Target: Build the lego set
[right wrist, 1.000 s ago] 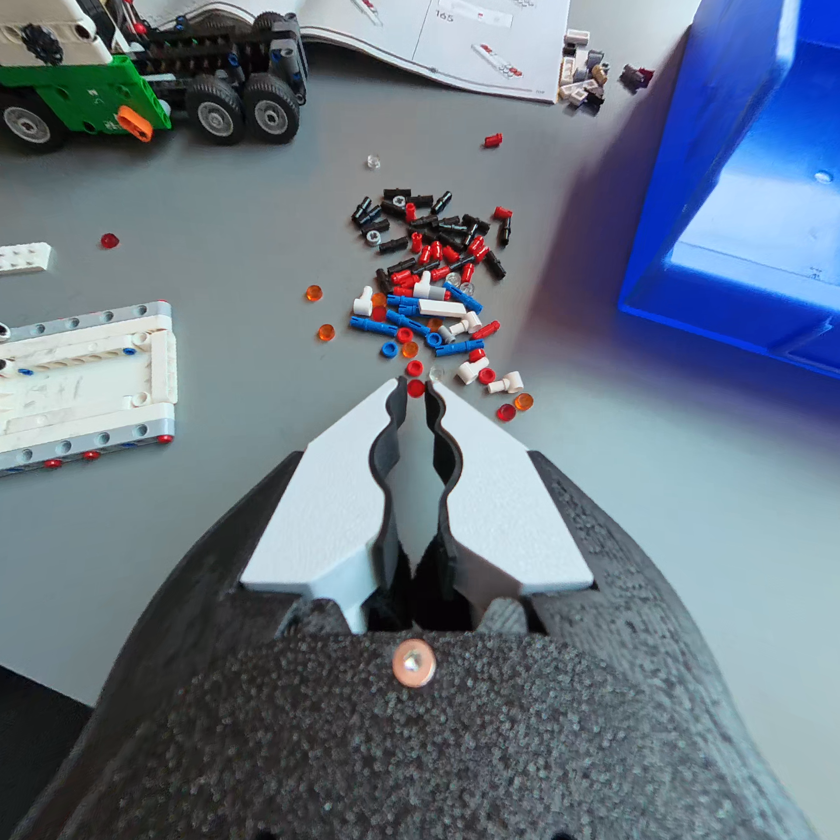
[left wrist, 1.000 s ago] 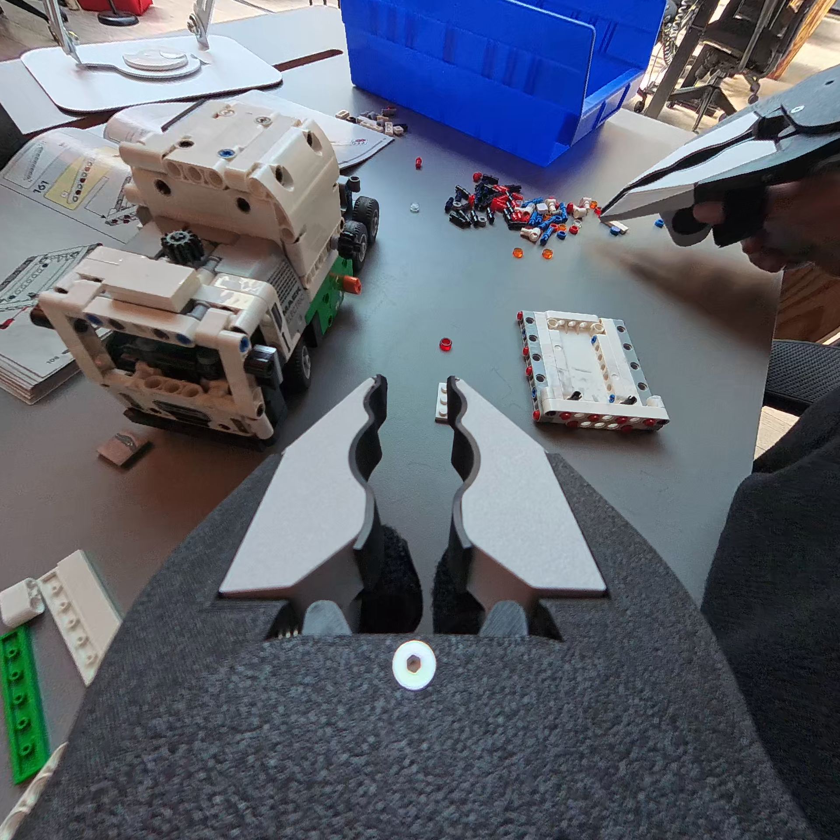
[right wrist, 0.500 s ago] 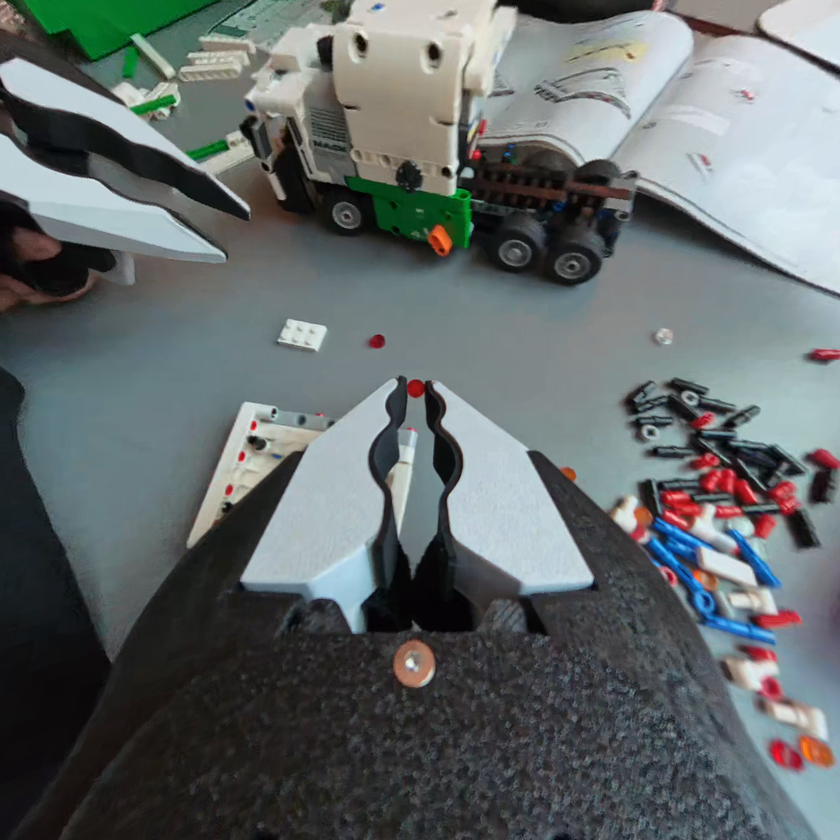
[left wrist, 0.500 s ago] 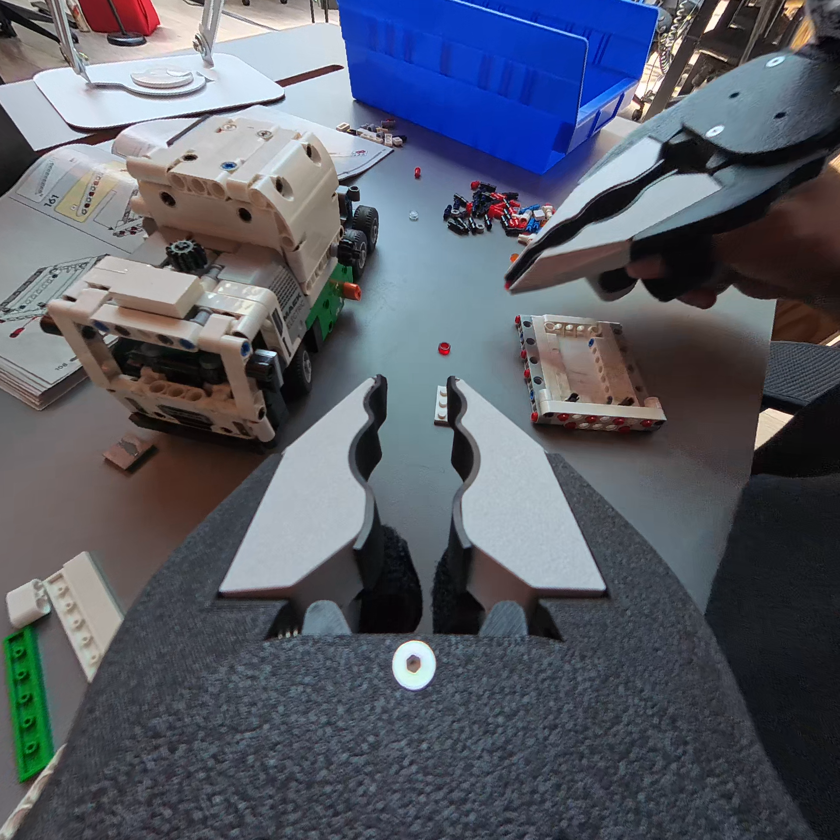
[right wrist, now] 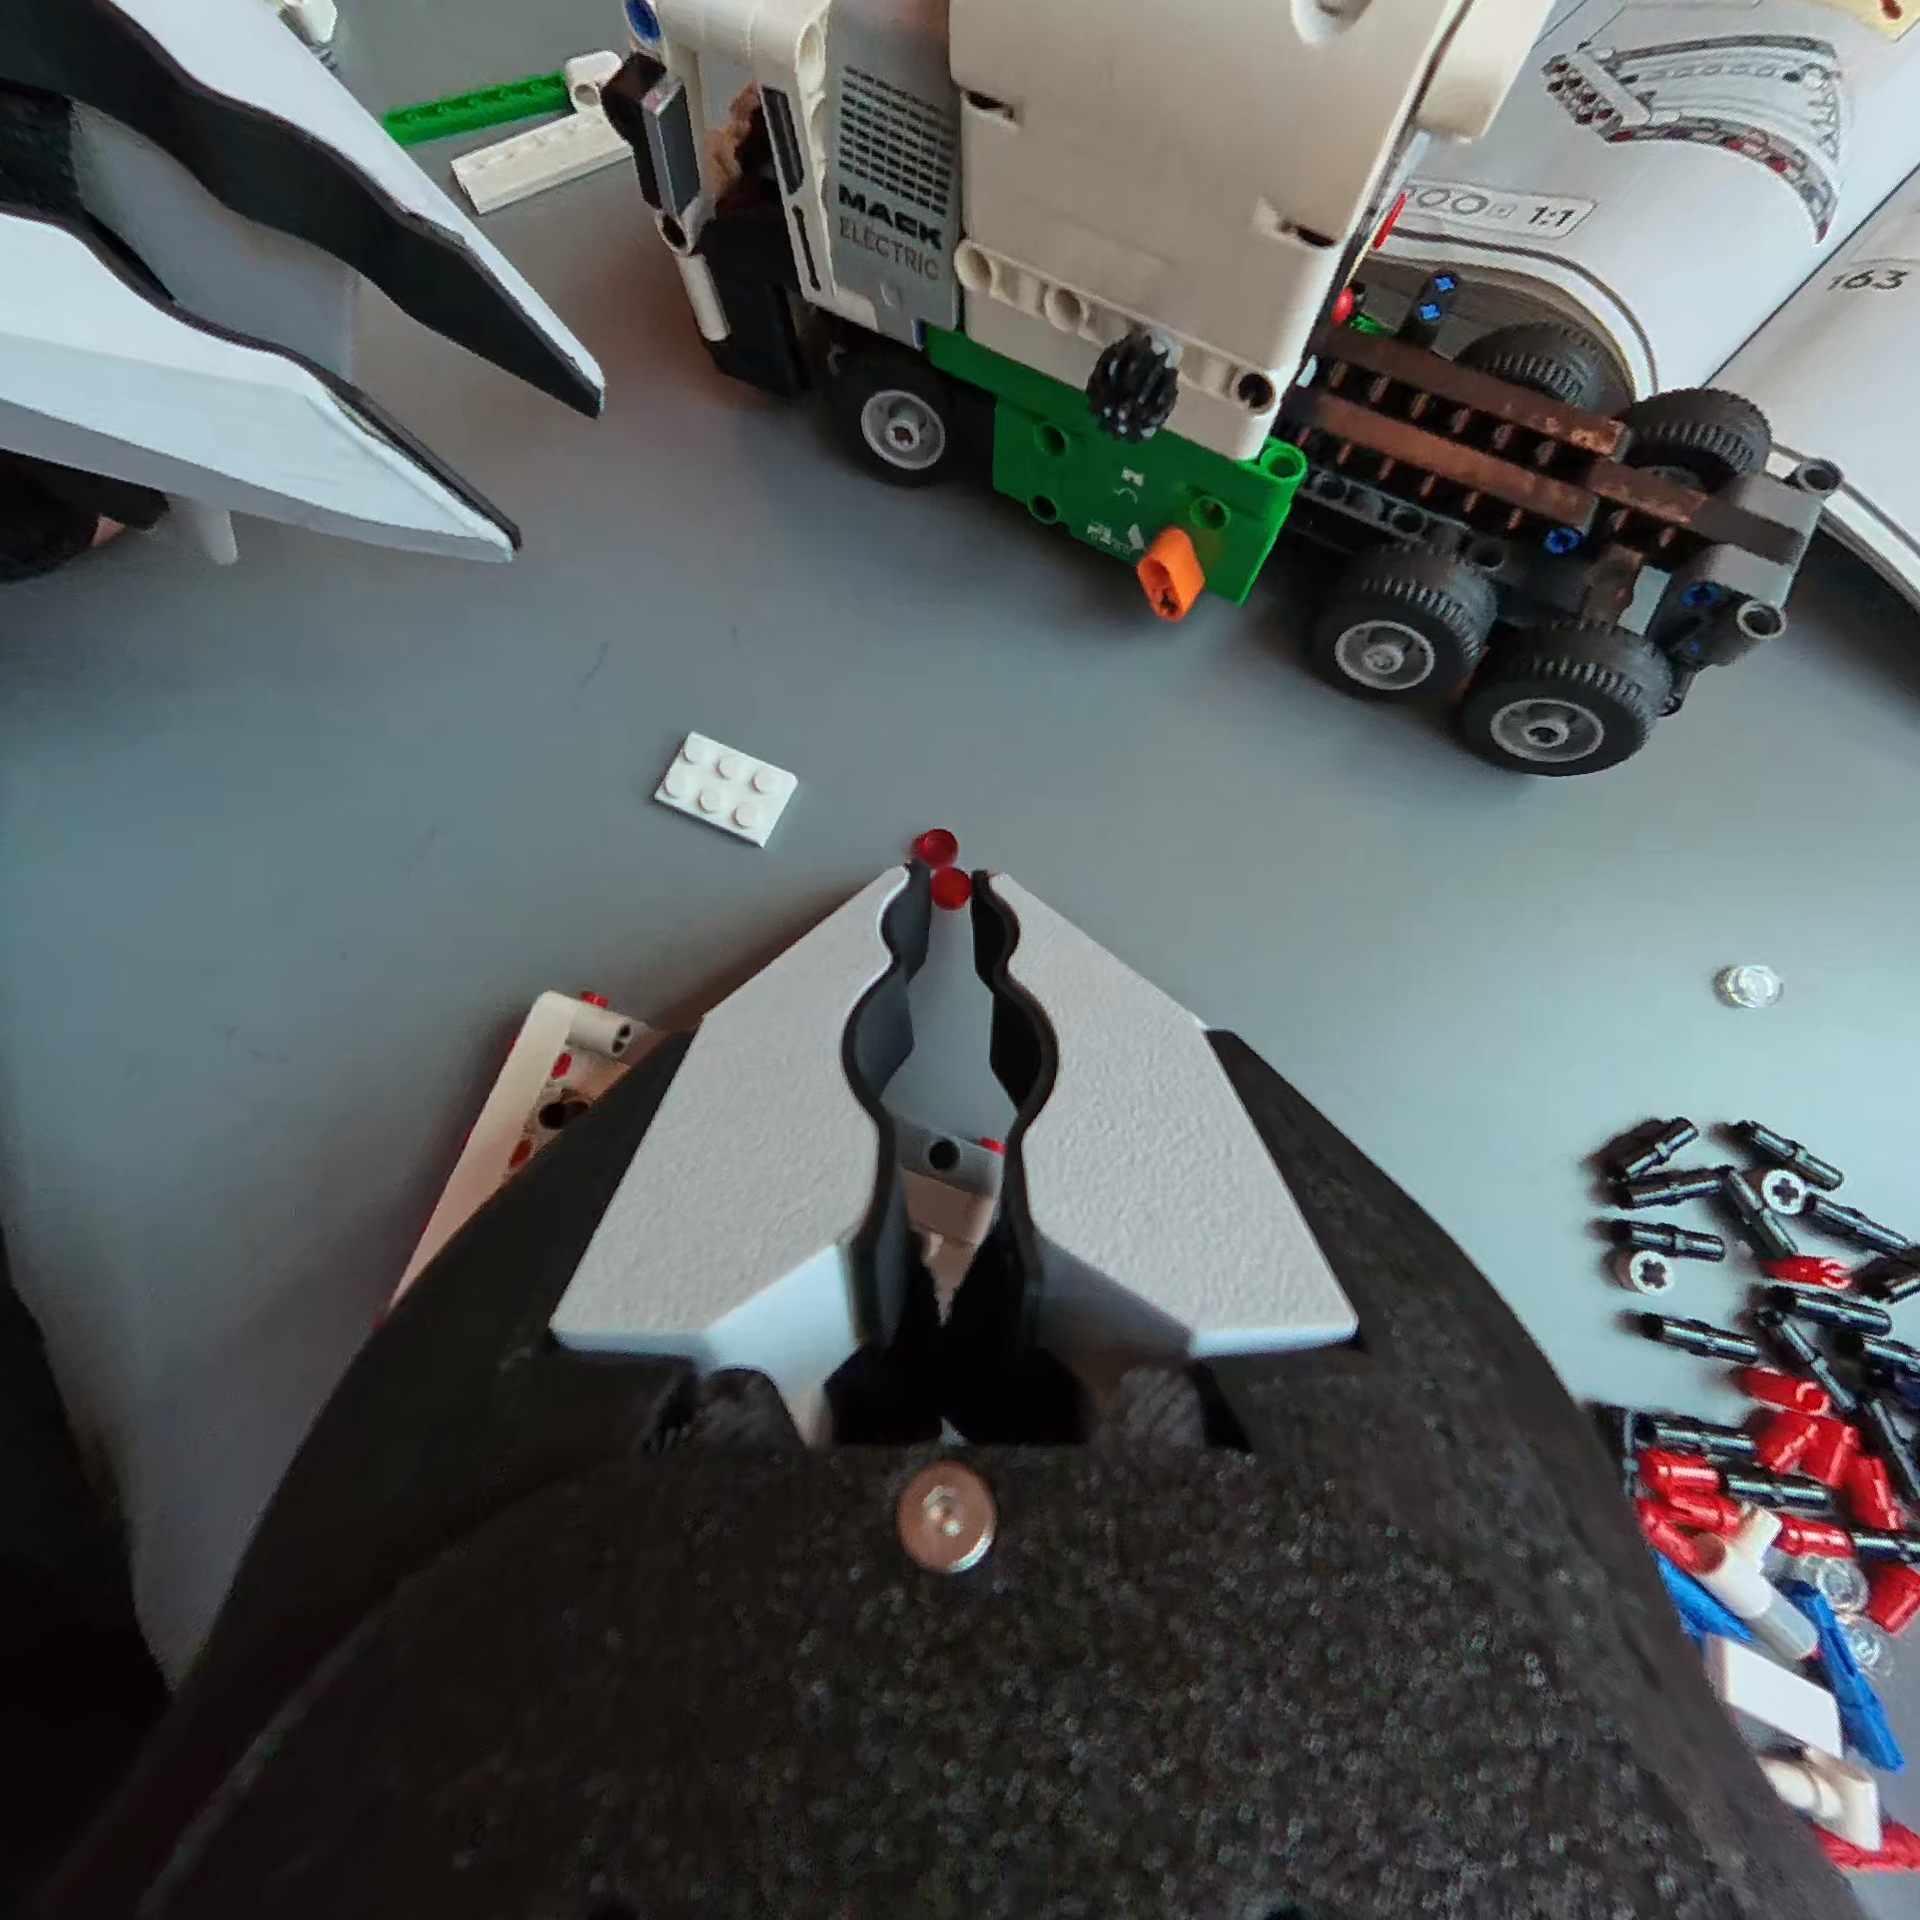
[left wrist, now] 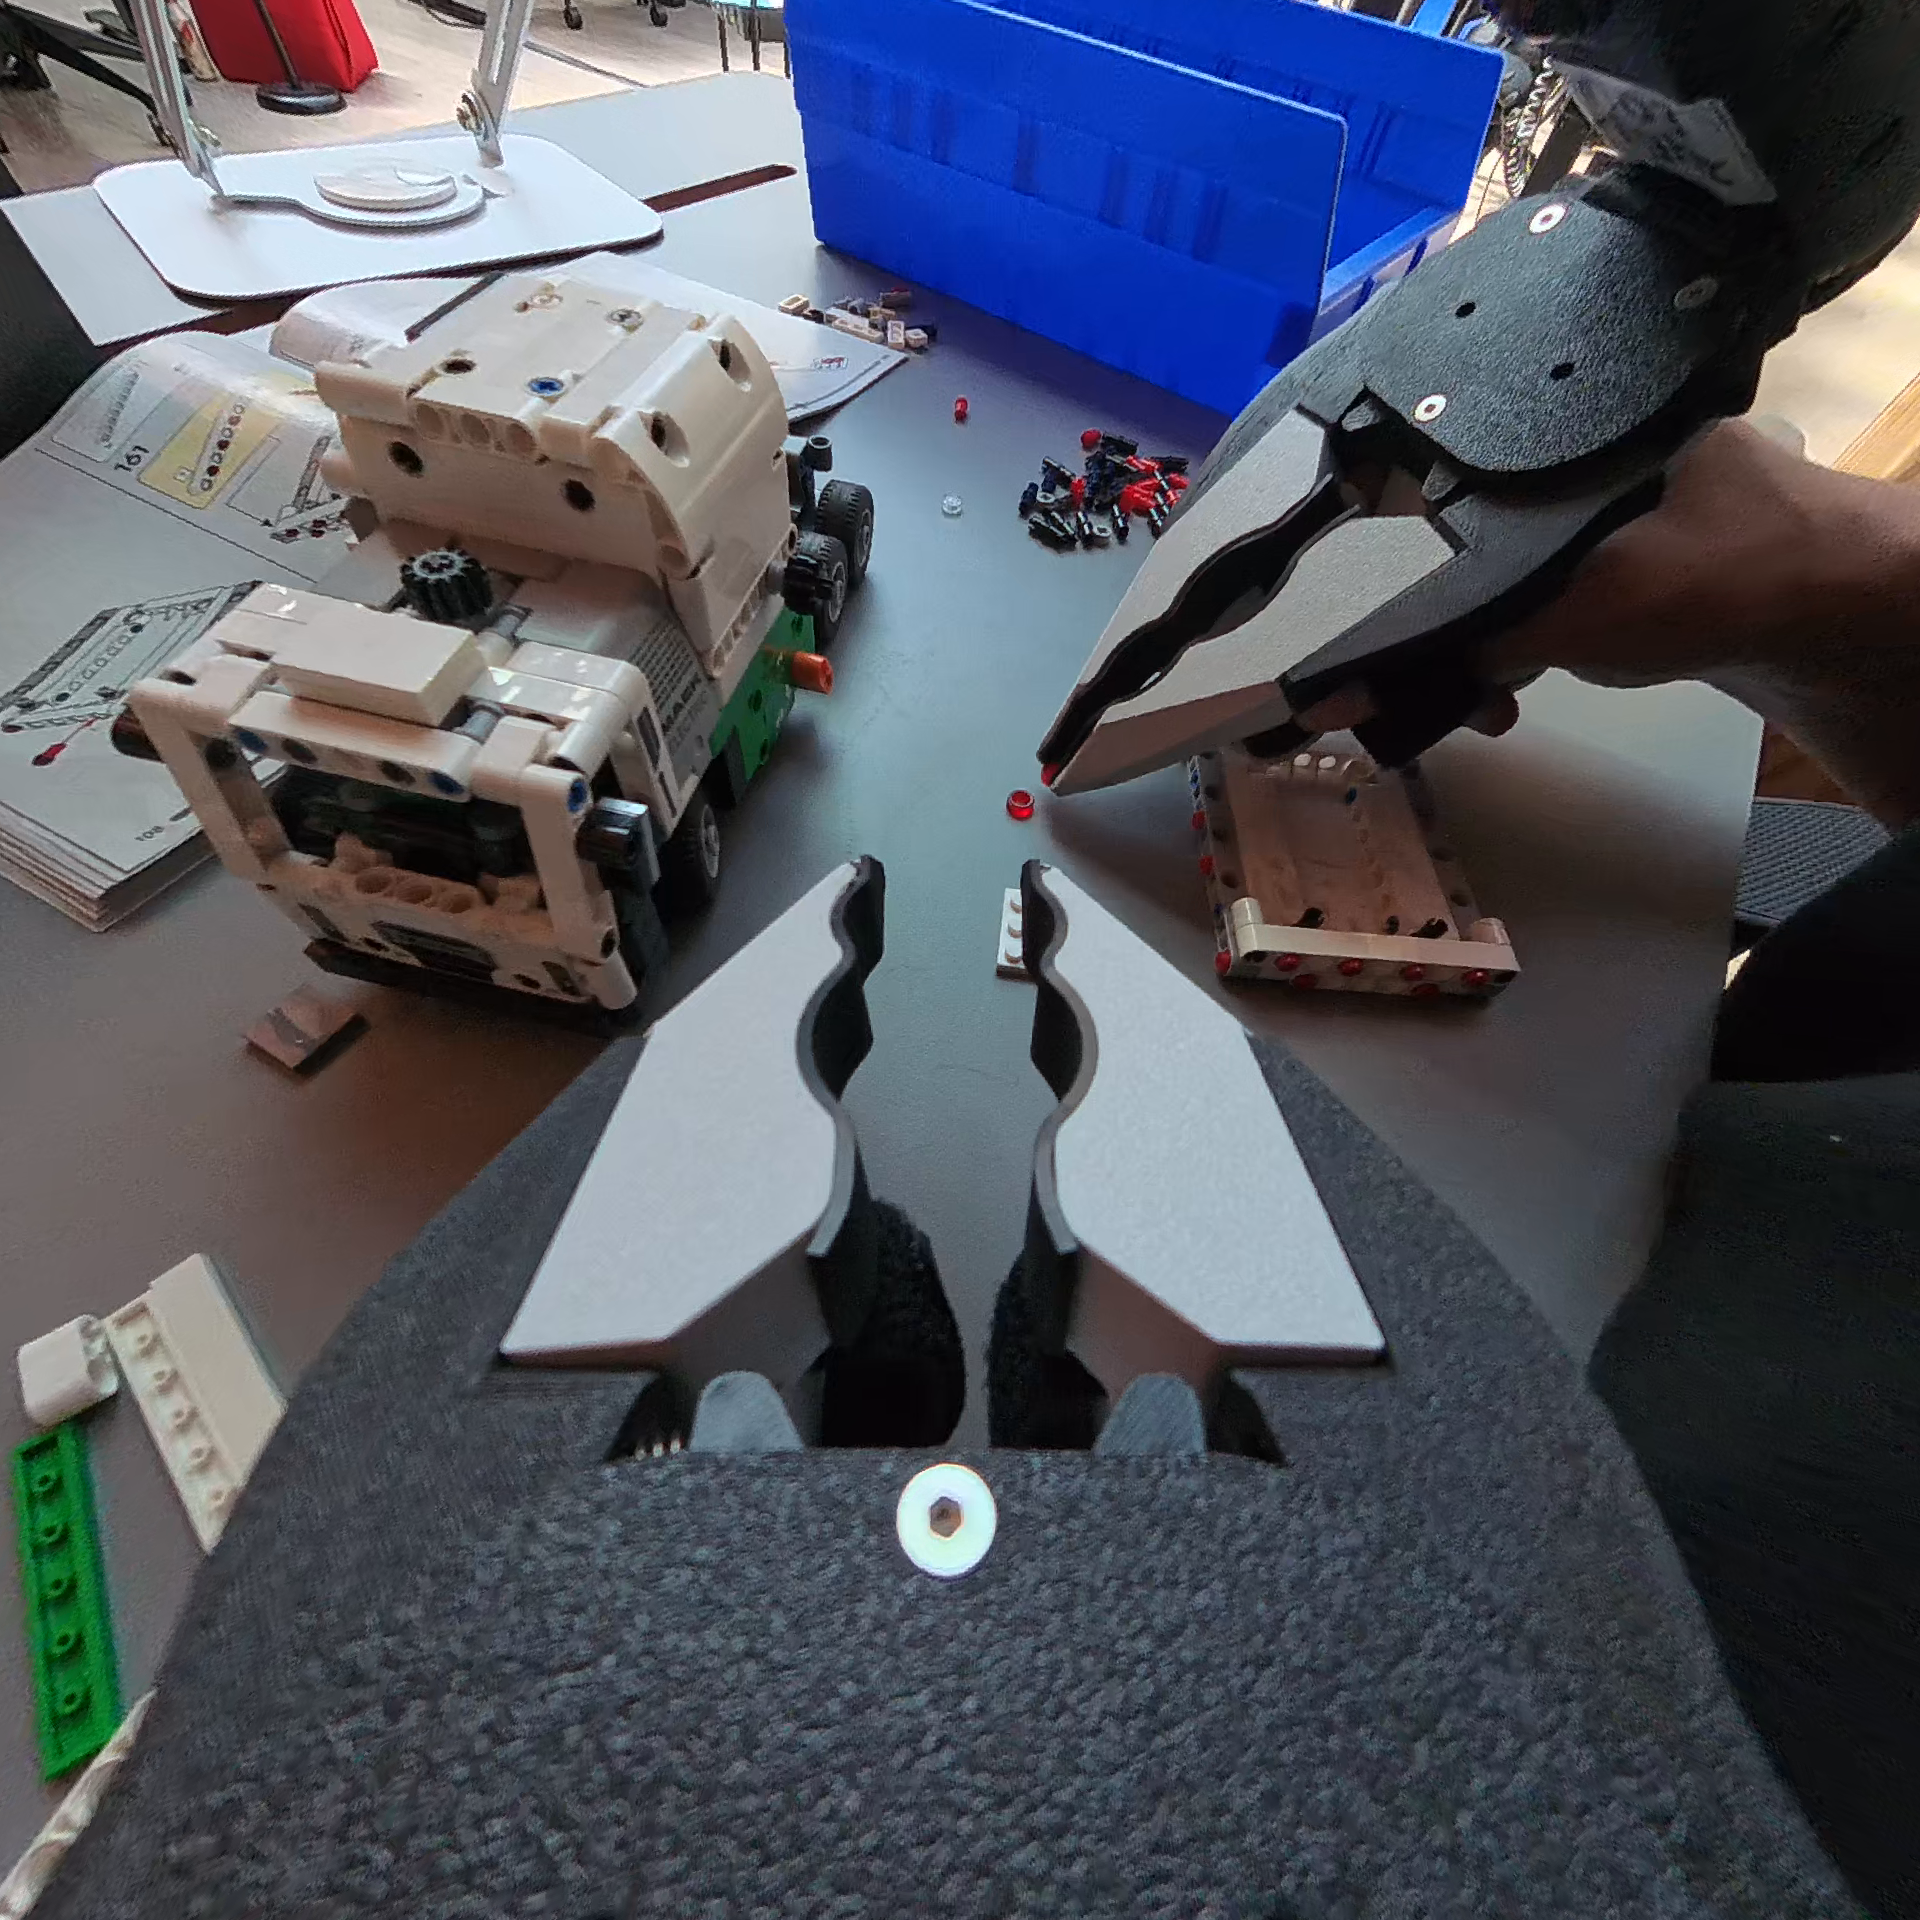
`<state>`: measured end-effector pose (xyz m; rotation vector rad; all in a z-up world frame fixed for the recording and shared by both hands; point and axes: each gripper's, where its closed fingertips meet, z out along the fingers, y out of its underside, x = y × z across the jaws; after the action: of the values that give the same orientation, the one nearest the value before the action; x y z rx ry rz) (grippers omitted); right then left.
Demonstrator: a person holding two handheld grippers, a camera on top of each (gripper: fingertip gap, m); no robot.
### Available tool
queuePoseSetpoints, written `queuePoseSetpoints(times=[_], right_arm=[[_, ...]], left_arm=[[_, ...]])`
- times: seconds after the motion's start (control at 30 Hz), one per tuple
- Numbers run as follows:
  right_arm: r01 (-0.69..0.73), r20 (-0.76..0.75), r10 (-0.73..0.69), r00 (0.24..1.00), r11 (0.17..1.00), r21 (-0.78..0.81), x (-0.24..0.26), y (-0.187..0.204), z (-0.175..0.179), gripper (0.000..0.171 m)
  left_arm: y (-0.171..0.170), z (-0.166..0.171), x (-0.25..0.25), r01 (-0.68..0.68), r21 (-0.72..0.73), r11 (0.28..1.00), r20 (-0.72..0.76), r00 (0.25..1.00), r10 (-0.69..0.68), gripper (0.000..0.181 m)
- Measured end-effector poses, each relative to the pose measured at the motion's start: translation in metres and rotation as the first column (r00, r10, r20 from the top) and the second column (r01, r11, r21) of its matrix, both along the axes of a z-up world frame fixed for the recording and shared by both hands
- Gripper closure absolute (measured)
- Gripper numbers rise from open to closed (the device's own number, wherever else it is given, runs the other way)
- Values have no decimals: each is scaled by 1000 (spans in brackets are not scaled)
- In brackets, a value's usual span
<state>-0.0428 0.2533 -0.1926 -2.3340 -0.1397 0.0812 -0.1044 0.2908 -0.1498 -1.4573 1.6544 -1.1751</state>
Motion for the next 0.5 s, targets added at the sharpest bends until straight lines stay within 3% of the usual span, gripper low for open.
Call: queuePoseSetpoints(times=[0.5], right_arm=[[-11,-47,10,999,1000,-24,-1,1,-6,164]], left_arm=[[1,-2,1,-3,-17,1000,-17,1000,2,157]])
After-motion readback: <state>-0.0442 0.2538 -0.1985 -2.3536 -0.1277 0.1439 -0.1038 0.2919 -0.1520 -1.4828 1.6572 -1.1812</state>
